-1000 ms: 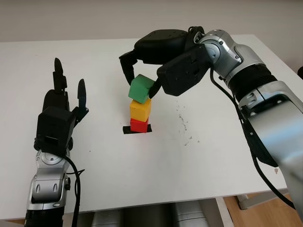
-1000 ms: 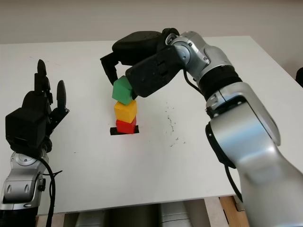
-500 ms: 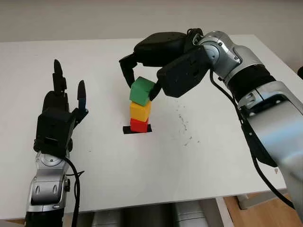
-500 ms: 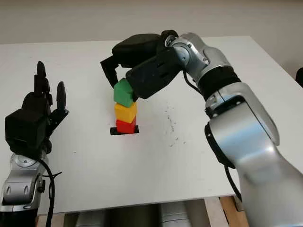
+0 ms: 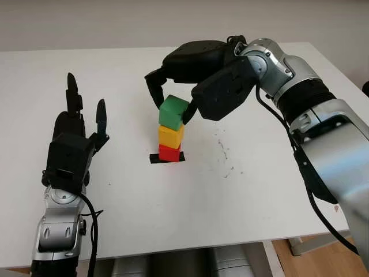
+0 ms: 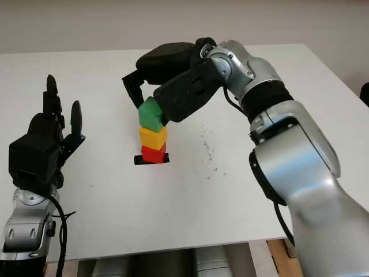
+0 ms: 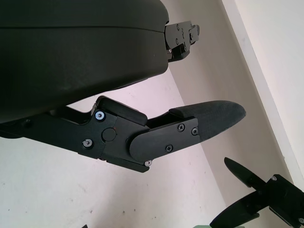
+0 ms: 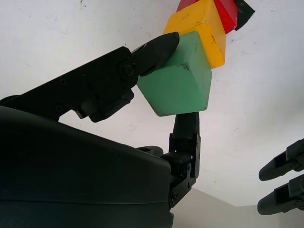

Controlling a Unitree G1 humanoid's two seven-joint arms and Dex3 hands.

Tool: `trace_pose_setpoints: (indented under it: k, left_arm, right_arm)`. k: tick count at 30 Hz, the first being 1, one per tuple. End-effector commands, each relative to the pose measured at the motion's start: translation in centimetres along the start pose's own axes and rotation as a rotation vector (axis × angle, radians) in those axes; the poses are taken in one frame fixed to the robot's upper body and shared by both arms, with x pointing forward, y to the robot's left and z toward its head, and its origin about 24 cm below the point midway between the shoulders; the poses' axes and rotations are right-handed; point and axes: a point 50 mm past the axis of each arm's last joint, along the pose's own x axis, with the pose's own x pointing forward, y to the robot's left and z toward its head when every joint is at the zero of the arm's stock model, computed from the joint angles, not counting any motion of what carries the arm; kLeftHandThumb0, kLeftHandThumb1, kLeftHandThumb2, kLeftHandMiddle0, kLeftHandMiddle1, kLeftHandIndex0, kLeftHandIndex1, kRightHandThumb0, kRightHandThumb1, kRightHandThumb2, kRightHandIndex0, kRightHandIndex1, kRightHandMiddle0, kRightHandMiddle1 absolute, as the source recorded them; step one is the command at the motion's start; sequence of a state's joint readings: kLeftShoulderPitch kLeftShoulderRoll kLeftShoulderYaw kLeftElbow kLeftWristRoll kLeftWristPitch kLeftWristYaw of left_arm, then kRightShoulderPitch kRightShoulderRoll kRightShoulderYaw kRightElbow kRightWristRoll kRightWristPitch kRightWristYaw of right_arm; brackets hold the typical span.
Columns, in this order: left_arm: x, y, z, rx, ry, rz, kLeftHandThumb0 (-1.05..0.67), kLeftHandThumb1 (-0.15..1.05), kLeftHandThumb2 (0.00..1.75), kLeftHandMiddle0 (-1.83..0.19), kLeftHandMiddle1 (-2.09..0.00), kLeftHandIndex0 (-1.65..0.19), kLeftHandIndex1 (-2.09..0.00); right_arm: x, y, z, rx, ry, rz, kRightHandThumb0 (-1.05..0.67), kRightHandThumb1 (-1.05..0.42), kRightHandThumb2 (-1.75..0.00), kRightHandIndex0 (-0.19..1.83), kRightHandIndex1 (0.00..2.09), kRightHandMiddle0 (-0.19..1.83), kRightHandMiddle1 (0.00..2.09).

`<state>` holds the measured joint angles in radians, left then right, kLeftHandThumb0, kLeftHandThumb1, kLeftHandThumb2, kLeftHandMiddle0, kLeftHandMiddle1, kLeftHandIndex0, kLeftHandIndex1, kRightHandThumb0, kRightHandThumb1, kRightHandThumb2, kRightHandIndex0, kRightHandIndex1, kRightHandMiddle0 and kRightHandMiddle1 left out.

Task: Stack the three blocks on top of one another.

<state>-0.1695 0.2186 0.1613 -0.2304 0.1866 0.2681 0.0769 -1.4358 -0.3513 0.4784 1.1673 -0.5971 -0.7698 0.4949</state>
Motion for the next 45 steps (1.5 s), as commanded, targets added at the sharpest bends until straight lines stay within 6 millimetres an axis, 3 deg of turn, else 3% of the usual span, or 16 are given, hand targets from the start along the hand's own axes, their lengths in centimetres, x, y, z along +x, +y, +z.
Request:
trace_pose_setpoints:
  k: [1,11,13,15,19,22,37,43,45]
  left_arm:
    - [-0.1,0.0,0.2,-0.001,-0.009,0.008,-0.78,1.05,0.73,0.18,-0.06,0.19,-0.04]
    - [-0.1,-0.2,0.2,-0.006,-0.006,0.006,-0.77,1.05,0.73,0.18,-0.05,0.18,-0.04]
    - [0.0,-0.2,0.2,-0.007,-0.006,0.006,-0.77,1.05,0.73,0.18,-0.05,0.19,-0.04]
    - [0.0,-0.2,0.2,-0.007,-0.007,0.006,-0.77,1.05,0.73,0.18,-0.05,0.19,-0.04]
    - [0.1,-0.2,0.1,-0.005,-0.004,0.007,-0.78,1.05,0.73,0.18,-0.05,0.19,-0.05]
    - [0.1,-0.2,0.1,-0.008,-0.006,0.009,-0.78,1.05,0.74,0.18,-0.05,0.19,-0.05]
    - [0.4,-0.2,0.2,-0.015,-0.013,0.007,-0.77,1.05,0.73,0.19,-0.05,0.19,-0.04]
    - [0.5,-0.1,0.2,-0.017,-0.017,0.009,-0.79,1.05,0.73,0.19,-0.05,0.19,-0.04]
    - [0.4,0.0,0.1,-0.021,-0.015,0.011,-0.79,1.05,0.73,0.18,-0.05,0.19,-0.04]
  right_arm:
    - [0.0,-0.8,0.3,-0.030,-0.006,-0.006,-0.38,-0.91,-0.05,0.32,0.05,0.41,1.51]
    - [0.1,-0.5,0.3,-0.041,-0.006,-0.002,-0.41,-0.91,-0.05,0.31,0.05,0.40,1.48]
    - [0.2,-0.5,0.3,-0.027,-0.002,0.004,-0.41,-0.91,-0.05,0.29,0.04,0.38,1.39]
    - [0.2,-0.4,0.2,0.001,0.002,0.006,-0.44,-0.90,-0.05,0.25,0.03,0.32,1.24]
    - [0.3,-0.1,0.0,0.021,0.017,0.010,-0.57,-0.85,-0.05,0.07,0.02,0.18,0.60]
    - [0.4,-0.1,0.0,0.025,0.015,0.007,-0.65,-0.84,-0.05,-0.02,0.03,0.15,0.35]
    - [0.0,-1.1,-0.1,0.053,0.025,0.003,-0.86,-0.85,-0.05,-0.19,0.00,-0.13,0.08]
    - [-1.7,-3.7,-0.8,0.119,0.044,-0.028,-1.00,-0.92,-0.08,-0.19,0.00,-0.19,0.00]
    - [-3.0,-4.5,-1.4,0.156,0.033,-0.121,-1.03,-1.01,-0.21,-0.19,0.00,-0.19,0.00]
